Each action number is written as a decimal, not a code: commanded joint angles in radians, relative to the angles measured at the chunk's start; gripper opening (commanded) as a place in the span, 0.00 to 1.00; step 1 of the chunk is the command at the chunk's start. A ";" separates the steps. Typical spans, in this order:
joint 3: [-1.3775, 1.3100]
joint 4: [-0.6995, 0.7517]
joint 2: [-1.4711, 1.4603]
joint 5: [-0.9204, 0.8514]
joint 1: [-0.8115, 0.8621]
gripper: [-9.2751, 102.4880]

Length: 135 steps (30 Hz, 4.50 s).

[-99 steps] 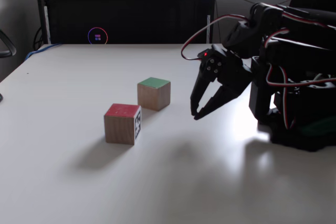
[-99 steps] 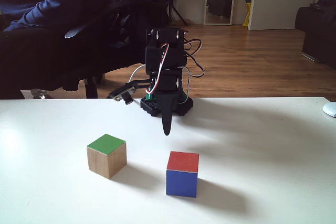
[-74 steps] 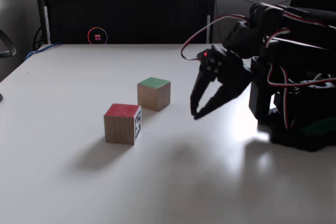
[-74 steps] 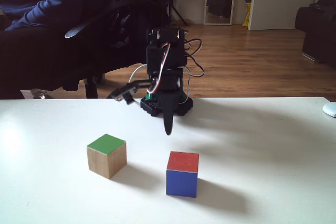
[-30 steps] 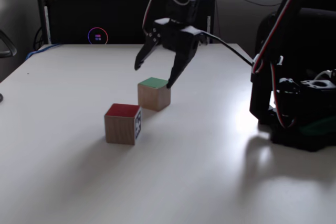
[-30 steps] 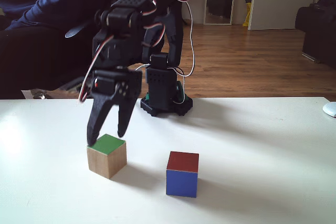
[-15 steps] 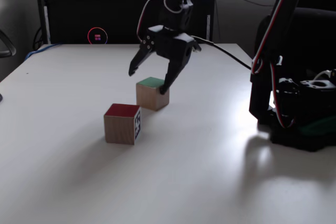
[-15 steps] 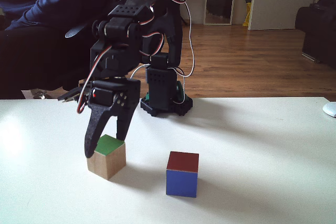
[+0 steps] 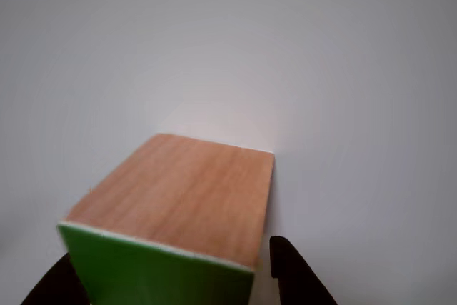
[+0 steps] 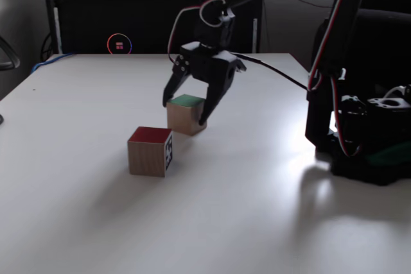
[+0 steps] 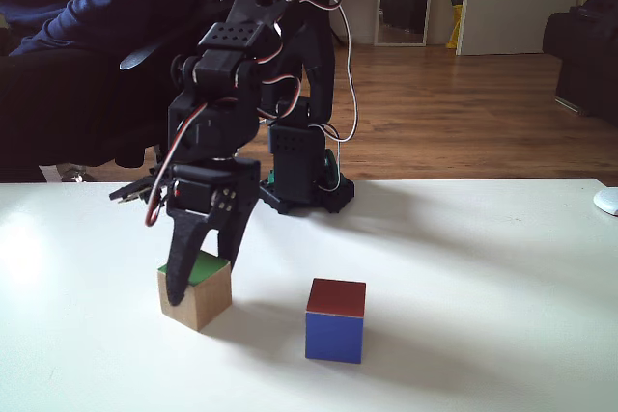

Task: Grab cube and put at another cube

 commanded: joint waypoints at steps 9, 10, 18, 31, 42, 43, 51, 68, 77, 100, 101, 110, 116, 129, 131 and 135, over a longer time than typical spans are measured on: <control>0.018 -0.067 -0.011 -0.017 0.002 0.28; 0.021 -0.074 -0.008 -0.017 0.002 0.27; 0.066 -0.084 0.083 -0.008 0.002 0.21; 0.189 -0.015 0.506 0.049 -0.037 0.20; 0.046 0.288 0.775 0.137 -0.235 0.20; 0.018 0.314 0.775 0.143 -0.262 0.20; -0.158 0.399 0.627 0.209 -0.417 0.19; -0.365 0.399 0.206 0.305 -0.520 0.20; -0.423 0.399 0.120 0.314 -0.525 0.20; -0.489 0.391 0.000 0.341 -0.552 0.21; -0.494 0.390 -0.006 0.341 -0.552 0.21; -0.517 0.388 -0.037 0.347 -0.551 0.25; -0.523 0.388 -0.049 0.344 -0.551 0.26; -0.543 0.396 -0.101 0.347 -0.551 0.34; -0.543 0.396 -0.103 0.347 -0.551 0.36; -0.543 0.400 -0.103 0.356 -0.555 0.41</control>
